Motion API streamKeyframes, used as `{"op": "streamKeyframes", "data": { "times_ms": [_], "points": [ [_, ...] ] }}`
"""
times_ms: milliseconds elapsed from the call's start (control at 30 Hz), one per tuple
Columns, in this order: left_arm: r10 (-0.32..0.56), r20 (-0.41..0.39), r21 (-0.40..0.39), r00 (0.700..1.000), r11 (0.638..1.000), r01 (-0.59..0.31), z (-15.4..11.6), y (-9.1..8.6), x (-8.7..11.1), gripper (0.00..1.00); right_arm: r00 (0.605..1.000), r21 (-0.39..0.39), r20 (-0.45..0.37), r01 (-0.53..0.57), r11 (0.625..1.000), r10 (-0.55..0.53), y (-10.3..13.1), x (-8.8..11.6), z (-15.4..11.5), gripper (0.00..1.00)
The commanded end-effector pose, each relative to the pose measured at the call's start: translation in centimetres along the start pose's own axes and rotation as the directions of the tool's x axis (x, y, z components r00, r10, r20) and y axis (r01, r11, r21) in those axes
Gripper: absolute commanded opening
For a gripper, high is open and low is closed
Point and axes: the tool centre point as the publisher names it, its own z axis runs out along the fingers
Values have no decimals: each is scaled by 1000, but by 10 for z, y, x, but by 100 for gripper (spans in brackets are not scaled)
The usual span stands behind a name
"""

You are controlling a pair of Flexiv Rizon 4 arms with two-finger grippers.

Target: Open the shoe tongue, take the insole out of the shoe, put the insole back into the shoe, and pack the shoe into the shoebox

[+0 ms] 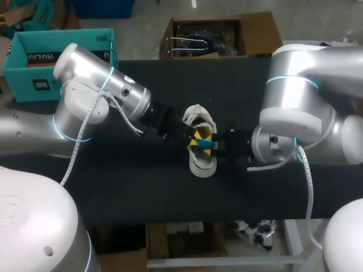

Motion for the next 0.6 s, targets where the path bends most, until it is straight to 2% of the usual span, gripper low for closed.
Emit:
{"op": "streamKeyframes", "data": {
  "times_ms": [33, 67, 133, 300, 333, 367, 400, 433, 467, 600],
  "points": [
    [-1, 1, 0, 1000, 1000, 1, 0, 1, 1, 0, 1000, -24, -7, 3, 1000, -3, -11, -3, -9, 29],
    [-1, 2, 0, 1000, 1000, 1, 0, 1, 1, 0, 1000, -27, -9, 4, 1000, -4, -12, -3, -10, 24],
    [-3, 3, 1, 1000, 1000, 3, -1, 1, 2, 0, 1000, -29, -9, 5, 1000, -5, -13, -4, -11, 0],
    [-19, 0, 4, 1000, 1000, 19, 2, 4, 3, 0, 1000, -29, 11, 8, 1000, -8, -10, -1, -5, 0],
    [-25, -6, 7, 1000, 1000, 25, 2, 4, 4, 9, 1000, -27, 15, 9, 1000, -9, -9, 0, -2, 0],
    [-32, -7, 12, 999, 999, 32, 2, 6, 3, 32, 1000, -26, 18, 10, 1000, -9, -7, 0, 0, 0],
    [-35, -9, 13, 999, 999, 35, 2, 7, 2, 40, 1000, -27, 22, 10, 1000, -9, -6, 0, 2, 0],
    [-37, -8, 13, 999, 999, 38, 3, 8, 3, 80, 1000, -27, 23, 10, 1000, -10, -4, 1, 3, 0],
    [-41, -9, 15, 999, 999, 41, 3, 8, 4, 100, 1000, -29, 28, 12, 999, -12, -1, 1, 5, 0],
    [-54, -8, 32, 999, 998, 54, -2, 10, 5, 100, 999, -41, 35, 6, 999, -5, 8, 0, 11, 0]
  ]
}}
